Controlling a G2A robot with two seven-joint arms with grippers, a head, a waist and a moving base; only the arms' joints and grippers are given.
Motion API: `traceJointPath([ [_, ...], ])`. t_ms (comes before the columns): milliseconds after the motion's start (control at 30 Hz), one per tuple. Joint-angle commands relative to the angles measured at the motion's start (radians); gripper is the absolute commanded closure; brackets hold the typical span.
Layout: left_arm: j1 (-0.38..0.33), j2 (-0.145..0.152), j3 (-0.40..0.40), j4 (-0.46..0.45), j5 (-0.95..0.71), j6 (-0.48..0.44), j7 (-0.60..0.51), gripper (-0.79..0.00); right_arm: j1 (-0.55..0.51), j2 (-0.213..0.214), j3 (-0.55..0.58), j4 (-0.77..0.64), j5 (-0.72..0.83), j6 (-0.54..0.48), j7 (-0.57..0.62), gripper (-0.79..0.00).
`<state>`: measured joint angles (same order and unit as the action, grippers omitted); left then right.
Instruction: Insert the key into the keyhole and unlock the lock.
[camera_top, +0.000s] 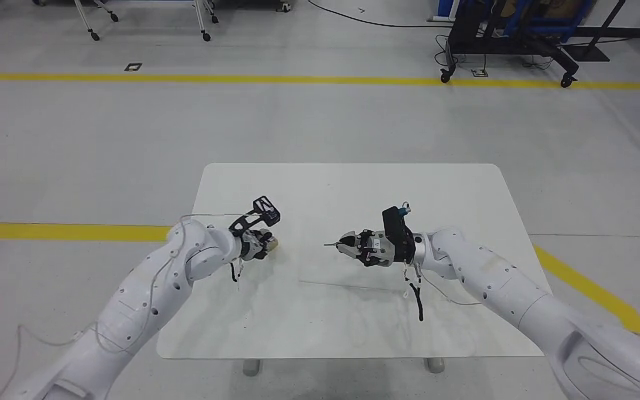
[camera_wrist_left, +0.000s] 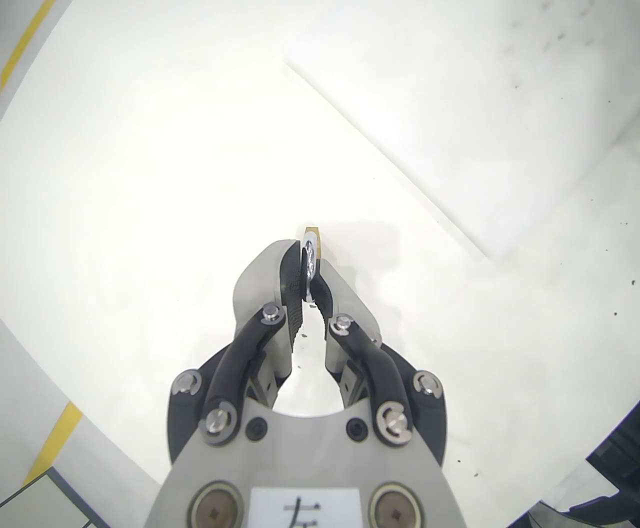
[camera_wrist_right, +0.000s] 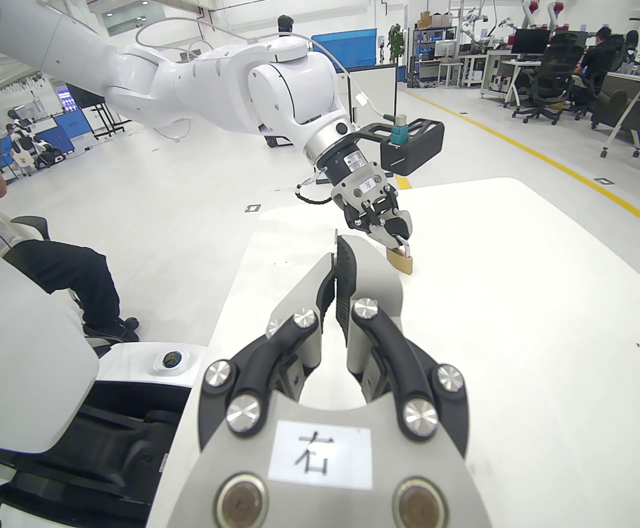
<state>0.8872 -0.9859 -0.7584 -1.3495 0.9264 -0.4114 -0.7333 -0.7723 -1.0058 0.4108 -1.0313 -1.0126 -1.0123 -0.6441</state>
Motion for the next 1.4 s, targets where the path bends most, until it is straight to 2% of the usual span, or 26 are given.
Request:
traceJointPath([
  [0, -0.006, -0.002, -0.002, 0.005, 0.007, -0.004, 0.008, 0.0, 0.0, 0.0, 0.0, 0.0, 0.0, 0.0, 0.0, 0.0],
  [433, -0.018, -0.005, -0.008, 0.002, 0.052, -0.023, 0.02, 0.0, 0.0, 0.0, 0.0, 0.0, 0.0, 0.0, 0.0, 0.0],
  [500, -0.005, -0.006, -0.027, 0.001, 0.018, -0.017, 0.095, 0.0, 0.0, 0.0, 0.0, 0.0, 0.0, 0.0, 0.0, 0.0],
  [600, 0.005, -0.003, -0.09, 0.077, -0.125, -0.093, 0.231, 0.0, -0.016, -0.006, 0.01, -0.021, 0.028, 0.026, 0.02, 0.0],
  [733, -0.005, -0.01, -0.143, 0.233, -0.386, -0.3, 0.352, 0.0, -0.025, -0.029, 0.023, -0.028, 0.092, 0.024, 0.021, 0.0],
  [833, -0.029, -0.034, -0.129, 0.342, -0.581, -0.416, 0.379, 0.0, -0.021, -0.051, 0.03, -0.019, 0.118, 0.01, -0.001, 0.0],
  [967, -0.078, -0.078, -0.07, 0.47, -0.779, -0.572, 0.355, 0.0, -0.025, -0.07, 0.039, -0.007, 0.125, 0.0, -0.044, 0.0],
  [1233, -0.075, -0.079, -0.07, 0.466, -0.783, -0.568, 0.358, 0.0, -0.025, -0.07, 0.039, -0.007, 0.125, 0.0, -0.044, 0.0],
  [1267, -0.057, -0.082, -0.065, 0.444, -0.822, -0.576, 0.359, 0.0, -0.031, -0.07, 0.041, -0.016, 0.13, 0.005, -0.041, 0.0],
  [1367, -0.022, -0.096, -0.044, 0.418, -1.092, -0.601, 0.306, 0.0, -0.049, -0.074, 0.061, -0.041, 0.133, 0.06, -0.016, 0.0],
])
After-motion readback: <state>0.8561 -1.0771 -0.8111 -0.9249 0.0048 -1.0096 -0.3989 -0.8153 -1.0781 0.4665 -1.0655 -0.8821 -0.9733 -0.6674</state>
